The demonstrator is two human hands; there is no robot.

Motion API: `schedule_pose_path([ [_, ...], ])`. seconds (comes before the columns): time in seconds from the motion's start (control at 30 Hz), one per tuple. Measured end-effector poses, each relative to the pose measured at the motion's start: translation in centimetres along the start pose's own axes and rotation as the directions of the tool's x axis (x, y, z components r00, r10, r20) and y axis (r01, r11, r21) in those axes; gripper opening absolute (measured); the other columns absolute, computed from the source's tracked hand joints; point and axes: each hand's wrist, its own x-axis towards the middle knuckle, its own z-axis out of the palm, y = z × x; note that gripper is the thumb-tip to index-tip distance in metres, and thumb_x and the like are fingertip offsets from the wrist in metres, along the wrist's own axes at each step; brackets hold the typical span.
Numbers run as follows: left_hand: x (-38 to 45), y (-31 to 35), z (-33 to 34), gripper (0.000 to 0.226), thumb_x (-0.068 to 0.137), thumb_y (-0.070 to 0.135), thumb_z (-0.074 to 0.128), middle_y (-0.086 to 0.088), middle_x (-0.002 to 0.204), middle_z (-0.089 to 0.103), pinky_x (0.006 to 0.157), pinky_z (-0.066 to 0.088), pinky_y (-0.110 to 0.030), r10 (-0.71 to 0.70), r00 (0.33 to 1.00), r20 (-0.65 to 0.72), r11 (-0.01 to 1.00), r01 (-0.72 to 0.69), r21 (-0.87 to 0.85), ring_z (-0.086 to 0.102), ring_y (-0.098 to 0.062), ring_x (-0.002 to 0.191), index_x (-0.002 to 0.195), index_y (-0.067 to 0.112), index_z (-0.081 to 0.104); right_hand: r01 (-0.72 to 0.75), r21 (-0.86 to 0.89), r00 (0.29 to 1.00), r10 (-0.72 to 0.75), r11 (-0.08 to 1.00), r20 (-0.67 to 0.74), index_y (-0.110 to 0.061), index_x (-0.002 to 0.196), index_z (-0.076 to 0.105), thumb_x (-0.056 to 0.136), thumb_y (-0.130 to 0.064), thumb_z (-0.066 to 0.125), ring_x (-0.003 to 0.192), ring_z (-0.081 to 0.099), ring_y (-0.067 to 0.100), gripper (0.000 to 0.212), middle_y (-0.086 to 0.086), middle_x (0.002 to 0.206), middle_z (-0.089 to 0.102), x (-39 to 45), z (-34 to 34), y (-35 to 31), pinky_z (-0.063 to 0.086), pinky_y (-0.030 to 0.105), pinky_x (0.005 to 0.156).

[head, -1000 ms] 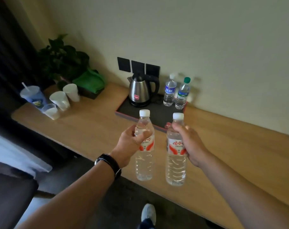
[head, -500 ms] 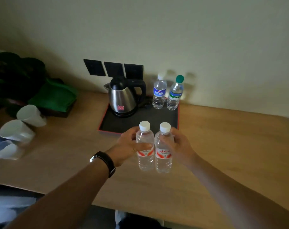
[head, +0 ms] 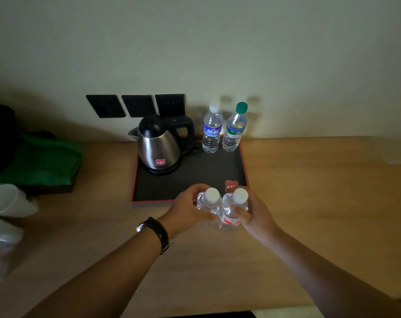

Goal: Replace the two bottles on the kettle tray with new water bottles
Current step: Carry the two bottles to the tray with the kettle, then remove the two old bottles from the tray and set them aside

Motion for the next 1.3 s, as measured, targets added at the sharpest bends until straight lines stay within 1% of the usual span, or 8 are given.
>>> schedule_pose_path([
  [0.2, 0.0, -0.2, -0.3, 0.066, 0.055, 0.020, 0.094, 0.016, 0.109, 0.065, 0.071, 0.050, -0.009, 0.034, 0.999, 0.024, 0.998, -0.035, 0.056, 0.061, 0.007, 0.097, 0.106, 0.043, 0.058, 0.090, -0.107, 0.996, -0.089, 0.990, 0.018, -0.034, 0.104, 0.056, 0.079, -0.073, 0.059, 0.080, 0.060, 0.013, 0.046, 0.005, 0.094, 0.063, 0.0, 0.0, 0.8, 0.046, 0.022, 0.069],
  [0.4, -0.3, 0.2, -0.2, 0.071, 0.053, 0.017, 0.095, 0.011, 0.111, 0.063, 0.074, 0.050, -0.012, 0.033, 0.998, 0.060, 0.997, -0.037, 0.069, 0.061, 0.002, 0.096, 0.112, 0.031, 0.057, 0.044, -0.172, 0.990, -0.020, 0.984, 0.138, -0.043, 0.117, 0.053, 0.077, -0.065, 0.070, 0.095, 0.065, 0.014, 0.049, 0.001, 0.104, 0.068, 0.0, -1.0, 1.1, 0.053, 0.034, 0.078],
  [0.6, -0.4, 1.8, -1.6, 0.098, 0.057, 0.007, 0.090, 0.009, 0.132, 0.055, 0.098, 0.049, -0.031, -0.100, 0.963, 0.252, 0.980, 0.052, 0.192, 0.054, -0.011, 0.120, 0.140, 0.028, 0.043, -0.099, -0.345, 0.884, 0.242, 0.933, 0.401, -0.037, 0.151, 0.019, 0.067, -0.046, 0.086, 0.135, 0.044, 0.011, 0.107, -0.002, 0.150, 0.044, 0.9, -2.8, 0.2, 0.040, 0.043, 0.109],
  [0.73, 1.8, 4.1, -5.1, 0.101, 0.068, -0.010, 0.074, 0.009, 0.145, 0.037, 0.094, 0.044, -0.013, -0.162, 0.884, 0.438, 0.921, -0.023, 0.388, 0.039, -0.010, 0.133, 0.152, 0.020, 0.028, -0.034, -0.614, 0.774, 0.409, 0.789, 0.482, -0.047, 0.152, 0.008, 0.065, -0.012, 0.078, 0.137, 0.040, 0.011, 0.117, -0.017, 0.159, 0.020, 3.2, -5.9, -1.2, 0.049, 0.033, 0.101],
  [0.83, 5.0, 7.0, -6.7, 0.074, 0.073, -0.026, 0.059, -0.012, 0.135, 0.053, 0.074, 0.048, -0.007, -0.043, 0.969, 0.244, 0.956, -0.031, 0.293, 0.053, -0.021, 0.115, 0.139, 0.006, 0.046, -0.039, -0.655, 0.887, 0.328, 0.755, 0.325, -0.032, 0.146, 0.040, 0.073, -0.002, 0.076, 0.106, 0.062, 0.014, 0.087, -0.002, 0.140, 0.054, 7.3, -7.1, -3.3, 0.054, 0.031, 0.085],
  [0.93, 9.0, 10.1, -6.8, 0.055, 0.075, -0.014, 0.065, -0.007, 0.108, 0.063, 0.081, 0.053, -0.025, 0.222, 0.974, -0.044, 0.906, -0.190, 0.379, 0.059, -0.019, 0.093, 0.123, 0.011, 0.060, -0.018, -0.658, 0.995, 0.077, 0.753, 0.061, -0.022, 0.129, 0.061, 0.081, -0.007, 0.073, 0.089, 0.064, 0.017, 0.051, 0.007, 0.114, 0.067, 12.4, -7.1, -5.4, 0.052, 0.032, 0.080],
  [1.07, 13.7, 12.9, -6.3, 0.053, 0.076, 0.003, 0.071, -0.006, 0.120, 0.054, 0.095, 0.039, -0.025, 0.478, 0.870, -0.123, 0.726, -0.312, 0.613, 0.053, -0.021, 0.109, 0.127, 0.013, 0.059, 0.016, -0.696, 0.999, -0.039, 0.718, -0.018, -0.016, 0.133, 0.056, 0.080, -0.005, 0.073, 0.115, 0.053, 0.032, 0.057, 0.015, 0.135, 0.047, 18.3, -6.4, -6.9, 0.044, 0.034, 0.096],
  [1.3, 19.4, 13.8, -5.6, 0.069, 0.088, 0.015, 0.070, -0.018, 0.150, 0.041, 0.108, 0.031, -0.036, 0.298, 0.955, -0.012, 0.691, -0.207, 0.693, 0.038, -0.033, 0.137, 0.147, 0.010, 0.036, -0.017, -0.800, 0.994, 0.097, 0.600, 0.051, -0.019, 0.151, 0.033, 0.087, -0.008, 0.070, 0.138, 0.034, 0.037, 0.075, 0.013, 0.159, 0.026, 24.0, -6.4, -7.0, 0.037, 0.042, 0.108],
])
